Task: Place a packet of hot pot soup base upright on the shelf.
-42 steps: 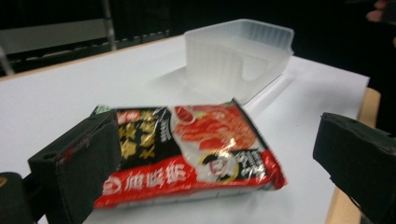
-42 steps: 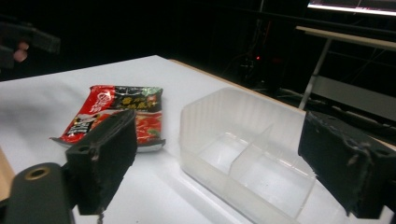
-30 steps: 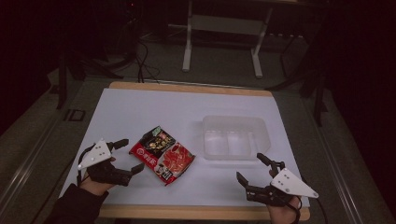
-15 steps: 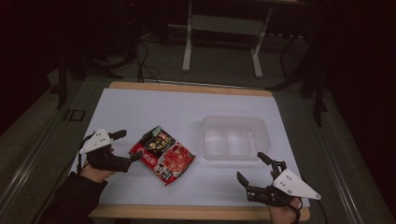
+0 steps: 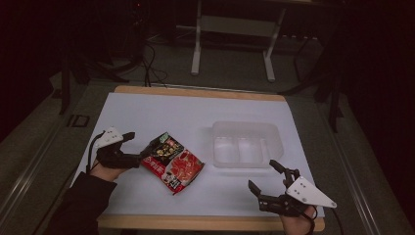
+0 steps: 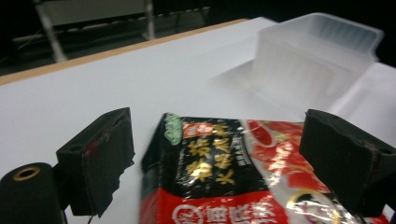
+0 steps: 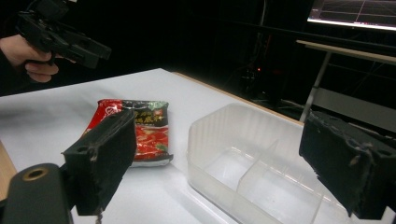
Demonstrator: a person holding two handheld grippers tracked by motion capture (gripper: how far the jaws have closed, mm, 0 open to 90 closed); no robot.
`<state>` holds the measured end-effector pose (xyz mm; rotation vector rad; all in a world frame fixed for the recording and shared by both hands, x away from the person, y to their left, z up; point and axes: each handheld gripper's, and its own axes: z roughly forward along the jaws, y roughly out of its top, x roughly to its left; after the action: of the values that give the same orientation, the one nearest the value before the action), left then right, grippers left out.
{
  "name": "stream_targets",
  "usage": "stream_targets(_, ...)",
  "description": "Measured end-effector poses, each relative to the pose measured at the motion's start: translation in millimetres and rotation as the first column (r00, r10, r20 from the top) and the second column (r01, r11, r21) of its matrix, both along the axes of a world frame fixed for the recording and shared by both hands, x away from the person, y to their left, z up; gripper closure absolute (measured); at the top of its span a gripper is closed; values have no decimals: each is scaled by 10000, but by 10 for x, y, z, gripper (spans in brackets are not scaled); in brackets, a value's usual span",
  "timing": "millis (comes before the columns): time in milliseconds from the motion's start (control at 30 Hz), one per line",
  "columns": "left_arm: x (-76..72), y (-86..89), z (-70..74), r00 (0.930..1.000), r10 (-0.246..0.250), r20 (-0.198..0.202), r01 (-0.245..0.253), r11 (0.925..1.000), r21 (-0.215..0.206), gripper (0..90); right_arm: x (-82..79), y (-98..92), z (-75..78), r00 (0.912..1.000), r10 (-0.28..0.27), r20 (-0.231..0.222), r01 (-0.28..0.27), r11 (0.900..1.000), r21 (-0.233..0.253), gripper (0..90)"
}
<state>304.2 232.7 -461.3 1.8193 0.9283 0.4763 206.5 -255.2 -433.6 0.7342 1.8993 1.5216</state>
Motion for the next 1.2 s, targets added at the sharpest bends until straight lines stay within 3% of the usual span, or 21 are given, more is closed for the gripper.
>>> stream_targets(167,77,8,-66,9987,121,-499,-117,9999,83,151,7,8,-6,10000,-15,-24,15,10000,48,106)
stream_targets(200,125,12,-111,9963,293,-802,-274,9993,236,163,8,15,-6,10000,-66,-65,66,9999,123,106)
stream_targets(267,147,18,-136,9954,403,-872,-383,9990,251,178,11,20,-7,9999,-120,-71,121,9998,175,105)
stream_targets(300,195,36,-185,9915,593,-1156,-565,9980,278,196,13,27,-5,9998,-193,-38,194,9995,235,105)
stream_targets(533,283,81,-362,9806,823,-1781,-739,9958,533,251,20,73,-27,9998,-62,-175,60,10000,-71,106)
stream_targets(667,310,88,-436,9762,760,-2032,-677,9966,473,320,23,74,-29,9997,-116,-211,115,9999,-93,111)
stream_targets(733,316,81,-452,9753,806,-2059,-692,9957,621,358,22,71,-28,9996,-70,-267,67,9999,-88,134)
stream_targets(867,352,42,-535,9654,952,-2427,-733,9925,978,394,22,76,-32,9995,-72,-306,69,9999,-103,138)
stream_targets(933,358,36,-550,9639,956,-2484,-722,9922,1016,416,21,74,-30,9994,-54,-329,50,9999,-101,140)
stream_targets(1000,361,18,-587,9572,1115,-2672,-800,9888,1262,453,22,68,-31,9994,-96,-321,92,9999,-109,142)
stream_targets(1200,349,0,-628,9528,1223,-2778,-817,9848,1534,558,33,68,-39,9990,-94,-446,89,9999,-124,145)
